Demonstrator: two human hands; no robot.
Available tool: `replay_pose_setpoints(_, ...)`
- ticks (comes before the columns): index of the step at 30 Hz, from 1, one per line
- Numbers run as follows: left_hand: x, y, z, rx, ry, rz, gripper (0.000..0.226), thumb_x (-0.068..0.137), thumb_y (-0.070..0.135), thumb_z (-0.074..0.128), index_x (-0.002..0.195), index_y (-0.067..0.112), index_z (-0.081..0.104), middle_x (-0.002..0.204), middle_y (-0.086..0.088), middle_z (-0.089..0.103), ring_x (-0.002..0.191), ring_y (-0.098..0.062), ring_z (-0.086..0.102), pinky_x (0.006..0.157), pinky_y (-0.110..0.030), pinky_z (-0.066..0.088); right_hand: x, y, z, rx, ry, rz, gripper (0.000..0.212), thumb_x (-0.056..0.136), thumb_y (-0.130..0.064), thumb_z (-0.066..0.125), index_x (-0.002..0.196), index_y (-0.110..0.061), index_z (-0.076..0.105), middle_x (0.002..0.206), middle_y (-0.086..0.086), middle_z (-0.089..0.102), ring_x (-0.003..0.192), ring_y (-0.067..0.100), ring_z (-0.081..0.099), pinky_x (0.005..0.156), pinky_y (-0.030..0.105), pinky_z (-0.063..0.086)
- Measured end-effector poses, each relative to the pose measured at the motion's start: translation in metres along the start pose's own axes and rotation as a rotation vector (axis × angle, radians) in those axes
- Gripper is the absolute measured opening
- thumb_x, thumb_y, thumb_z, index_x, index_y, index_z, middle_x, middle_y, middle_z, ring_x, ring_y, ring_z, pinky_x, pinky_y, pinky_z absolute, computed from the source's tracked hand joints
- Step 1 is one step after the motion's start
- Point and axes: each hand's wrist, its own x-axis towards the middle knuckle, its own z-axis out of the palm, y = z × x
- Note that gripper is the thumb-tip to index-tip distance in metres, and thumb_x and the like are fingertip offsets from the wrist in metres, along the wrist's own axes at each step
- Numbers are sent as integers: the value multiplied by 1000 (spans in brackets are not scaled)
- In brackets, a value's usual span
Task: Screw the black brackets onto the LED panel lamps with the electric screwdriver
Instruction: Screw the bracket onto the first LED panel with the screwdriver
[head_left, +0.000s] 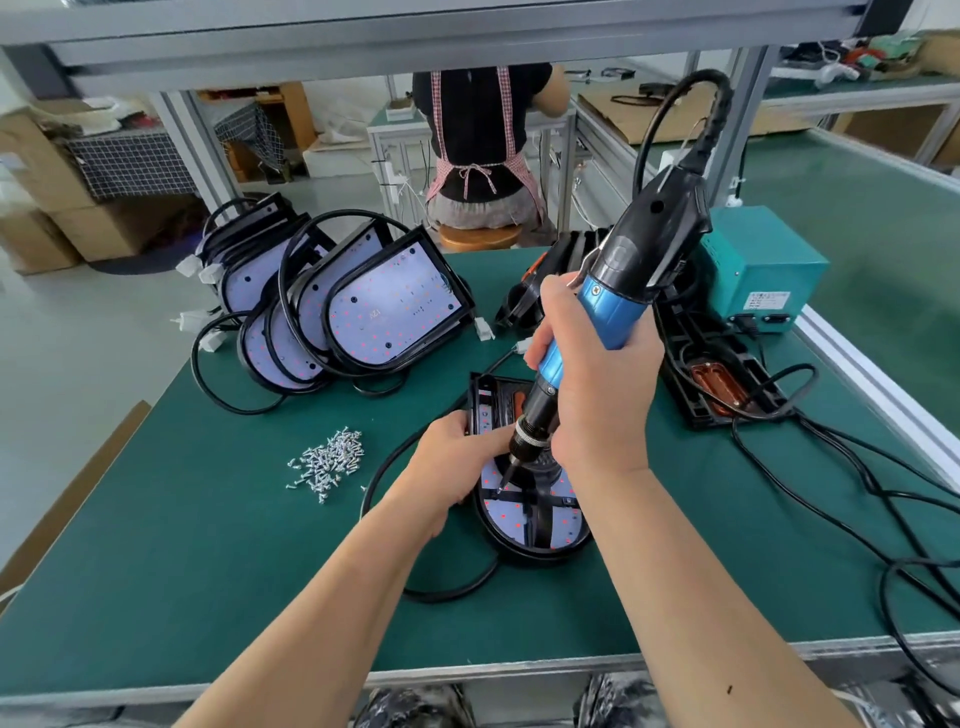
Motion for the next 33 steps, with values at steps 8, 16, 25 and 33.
replay_pose_setpoints(8,0,0,0,6,-4,6,72,53,46,74,105,-2,64,104,-22,72,104,-43,66,100,-57,50,0,8,4,-21,-52,11,16,86,-10,71,88,-7,56,59,7,51,47,18,48,52,26,45)
replay_pose_setpoints(16,4,-1,3,-41,22,-1,52,63,32,73,94,-7,59,85,-18,70,78,-24,61,79,-43,53,2,15,4,-45,-155,-1,22,84,-8,69,74,-16,50,48,2,47,44,18,44,52,26,43)
replay_pose_setpoints(25,9,-5,3,9,24,-4,51,73,27,69,107,-9,59,96,-24,70,80,-22,55,79,-41,50,-1,5,-2,-18,-374,76,9,81,-19,71,87,-23,65,57,5,52,51,20,47,61,30,45)
replay_pose_setpoints(33,1,-8,5,2,-81,28,42,72,41,80,101,13,71,102,-6,77,100,-27,72,96,-42,55,12,-41,6,115,-376,-58,10,81,-18,73,87,-22,67,59,2,53,49,19,49,56,28,44)
